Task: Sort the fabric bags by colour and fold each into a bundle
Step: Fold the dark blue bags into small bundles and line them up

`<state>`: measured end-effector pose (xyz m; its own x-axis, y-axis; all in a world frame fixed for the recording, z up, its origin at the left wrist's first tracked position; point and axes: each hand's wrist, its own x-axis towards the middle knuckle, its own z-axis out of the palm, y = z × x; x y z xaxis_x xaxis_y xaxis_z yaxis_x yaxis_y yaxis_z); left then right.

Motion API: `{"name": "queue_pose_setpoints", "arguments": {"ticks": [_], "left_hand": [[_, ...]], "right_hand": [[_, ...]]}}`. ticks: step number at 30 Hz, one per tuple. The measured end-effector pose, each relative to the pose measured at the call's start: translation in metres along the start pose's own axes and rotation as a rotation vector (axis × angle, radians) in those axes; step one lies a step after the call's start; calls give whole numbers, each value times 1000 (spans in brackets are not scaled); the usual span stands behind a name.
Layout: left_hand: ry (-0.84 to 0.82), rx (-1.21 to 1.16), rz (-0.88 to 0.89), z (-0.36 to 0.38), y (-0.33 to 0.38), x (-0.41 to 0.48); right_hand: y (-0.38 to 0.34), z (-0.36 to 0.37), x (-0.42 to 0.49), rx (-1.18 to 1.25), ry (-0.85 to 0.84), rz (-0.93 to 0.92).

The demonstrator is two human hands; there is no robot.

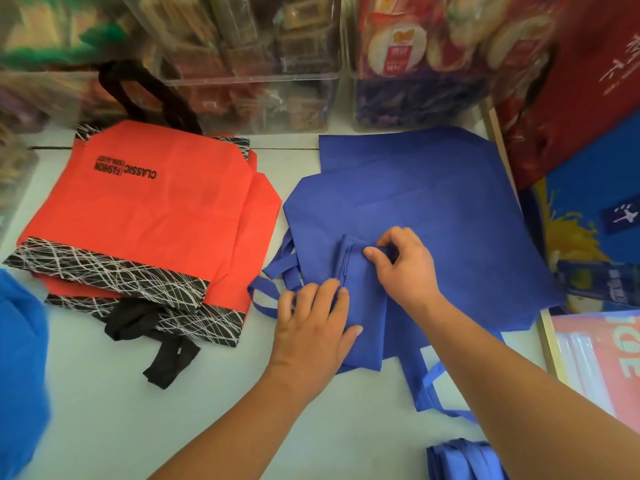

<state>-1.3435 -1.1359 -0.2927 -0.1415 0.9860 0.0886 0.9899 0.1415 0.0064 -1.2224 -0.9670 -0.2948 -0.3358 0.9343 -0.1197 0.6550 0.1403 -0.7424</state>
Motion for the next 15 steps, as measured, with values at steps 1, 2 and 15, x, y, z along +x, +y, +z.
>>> {"name": "queue_pose_setpoints", "arguments": {"ticks": [1,2,15], "left_hand": [[6,3,39,1,1,3],[-3,-15,85,3,2,6],[-167,-183,124,33,-6,0]], "right_hand": [[1,1,1,6,8,0],[2,1,2,10,12,-1],[16,15,6,-219,89,-194]]}}
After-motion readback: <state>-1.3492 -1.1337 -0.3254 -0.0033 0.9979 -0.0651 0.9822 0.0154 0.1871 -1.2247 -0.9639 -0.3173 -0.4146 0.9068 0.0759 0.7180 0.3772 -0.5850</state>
